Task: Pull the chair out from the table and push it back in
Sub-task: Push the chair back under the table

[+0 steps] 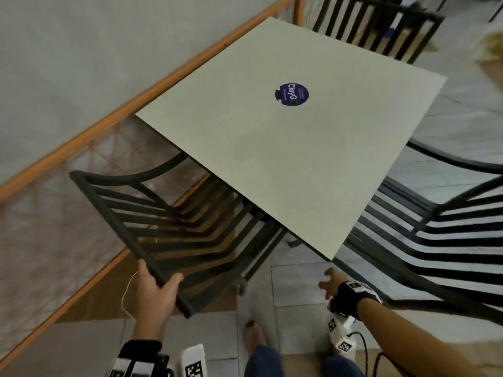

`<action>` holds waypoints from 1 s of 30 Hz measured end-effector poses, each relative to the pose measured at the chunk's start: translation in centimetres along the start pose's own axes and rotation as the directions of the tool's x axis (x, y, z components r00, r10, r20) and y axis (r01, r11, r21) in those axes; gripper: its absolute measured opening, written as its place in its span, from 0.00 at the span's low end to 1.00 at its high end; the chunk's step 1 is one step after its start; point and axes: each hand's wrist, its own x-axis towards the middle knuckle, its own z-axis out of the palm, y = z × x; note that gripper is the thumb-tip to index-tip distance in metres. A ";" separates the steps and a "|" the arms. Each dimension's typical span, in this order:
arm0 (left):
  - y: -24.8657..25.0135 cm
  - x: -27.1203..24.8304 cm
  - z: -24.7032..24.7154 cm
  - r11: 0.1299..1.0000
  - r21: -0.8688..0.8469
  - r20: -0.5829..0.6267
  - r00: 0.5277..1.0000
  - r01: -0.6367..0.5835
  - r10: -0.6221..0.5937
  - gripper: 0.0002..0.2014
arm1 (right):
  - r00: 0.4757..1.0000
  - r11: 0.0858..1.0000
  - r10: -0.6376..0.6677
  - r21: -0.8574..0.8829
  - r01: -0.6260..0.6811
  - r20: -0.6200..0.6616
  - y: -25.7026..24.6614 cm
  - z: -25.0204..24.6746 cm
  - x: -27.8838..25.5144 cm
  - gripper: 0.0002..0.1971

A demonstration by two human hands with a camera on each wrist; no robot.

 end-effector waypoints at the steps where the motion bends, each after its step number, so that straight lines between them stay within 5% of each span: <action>1: 0.7 -0.9 0.6 1.000 0.007 -0.031 0.999 0.010 -0.010 0.40 | 1.000 1.000 0.005 -0.009 -0.005 -0.012 1.1 -1.6 -0.2 0.28; 7: 4.4 -8.1 10.2 0.995 0.061 -0.160 0.983 -0.076 0.085 0.41 | 0.981 0.992 -0.116 0.039 0.123 -0.158 7.1 -13.8 -0.1 0.22; 15: 3.5 -18.3 27.5 0.967 -0.096 -0.053 0.972 -0.235 0.231 0.37 | 0.917 0.944 -0.314 0.017 0.328 -0.248 15.4 -30.8 -1.8 0.18; 24: 0.4 -21.7 43.1 0.994 -0.104 0.051 0.998 -0.025 0.030 0.32 | 0.896 0.931 -0.338 0.036 0.363 -0.289 20.0 -43.3 1.3 0.17; 30: -3.2 -19.9 50.7 0.981 -0.067 -0.025 0.983 0.180 -0.182 0.33 | 0.886 0.924 -0.381 -0.147 0.354 -0.264 20.0 -47.7 6.2 0.21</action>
